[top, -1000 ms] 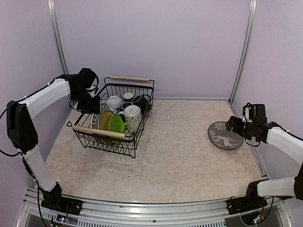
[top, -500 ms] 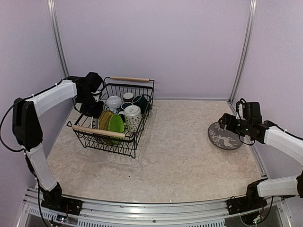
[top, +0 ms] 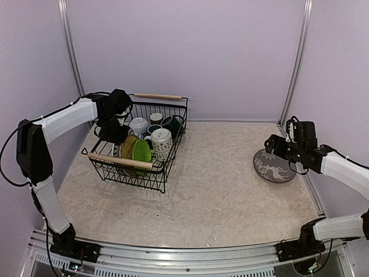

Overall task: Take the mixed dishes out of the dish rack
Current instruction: Grab the plate from the dish rack.

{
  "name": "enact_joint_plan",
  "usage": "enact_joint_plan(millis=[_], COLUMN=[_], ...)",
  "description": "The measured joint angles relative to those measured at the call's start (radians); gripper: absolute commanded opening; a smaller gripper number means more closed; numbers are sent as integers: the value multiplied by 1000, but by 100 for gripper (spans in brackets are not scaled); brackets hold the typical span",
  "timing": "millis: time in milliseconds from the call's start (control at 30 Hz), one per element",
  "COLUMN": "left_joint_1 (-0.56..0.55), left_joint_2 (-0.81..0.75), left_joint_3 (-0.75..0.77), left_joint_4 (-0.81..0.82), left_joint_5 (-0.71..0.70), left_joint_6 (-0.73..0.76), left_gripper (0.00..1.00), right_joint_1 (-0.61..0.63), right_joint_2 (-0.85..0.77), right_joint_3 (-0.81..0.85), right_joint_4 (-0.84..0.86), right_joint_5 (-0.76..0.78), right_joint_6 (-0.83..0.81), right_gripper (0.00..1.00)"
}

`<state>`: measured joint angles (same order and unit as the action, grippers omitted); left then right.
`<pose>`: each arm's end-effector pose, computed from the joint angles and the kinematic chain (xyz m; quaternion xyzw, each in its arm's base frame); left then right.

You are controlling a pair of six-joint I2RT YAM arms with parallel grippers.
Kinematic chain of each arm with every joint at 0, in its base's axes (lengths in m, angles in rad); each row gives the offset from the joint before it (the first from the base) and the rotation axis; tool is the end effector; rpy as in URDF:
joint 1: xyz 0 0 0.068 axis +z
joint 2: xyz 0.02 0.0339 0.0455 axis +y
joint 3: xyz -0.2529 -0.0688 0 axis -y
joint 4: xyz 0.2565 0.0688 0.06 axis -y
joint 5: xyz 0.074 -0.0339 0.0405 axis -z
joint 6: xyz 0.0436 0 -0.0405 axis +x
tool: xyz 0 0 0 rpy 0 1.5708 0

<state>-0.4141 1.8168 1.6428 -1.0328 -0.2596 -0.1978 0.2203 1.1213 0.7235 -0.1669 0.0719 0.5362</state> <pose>0.3578 -0.1450 0.2649 0.0820 0.9720 0.0673 0.2095 0.2633 0.0557 0.2344 0.1548 0.8619 0.1487 0.4594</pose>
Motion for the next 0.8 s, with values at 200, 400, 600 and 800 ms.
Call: enact_joint_plan(millis=[200,400,600,800], left_joint_1=[-40,-53,-59,-59], left_joint_2=[-7,-35,-89,-178], left_joint_3=[0,0,0,-13], left_joint_4=[-14,-33,-41,-22], left_joint_5=[-69,-103,-125,-142], left_joint_6=[-13,-21,-22,-23], left_gripper=[0,0,0,0], right_joint_1=[2,10,29,48], right_joint_2=[10,21,45,54], right_joint_3=[0,0,0,0], right_joint_4=[8,27,35,45], right_joint_5=[-7,-14,-28,-45], right_joint_6=[12,29,35,35], right_gripper=[94,94,95,96])
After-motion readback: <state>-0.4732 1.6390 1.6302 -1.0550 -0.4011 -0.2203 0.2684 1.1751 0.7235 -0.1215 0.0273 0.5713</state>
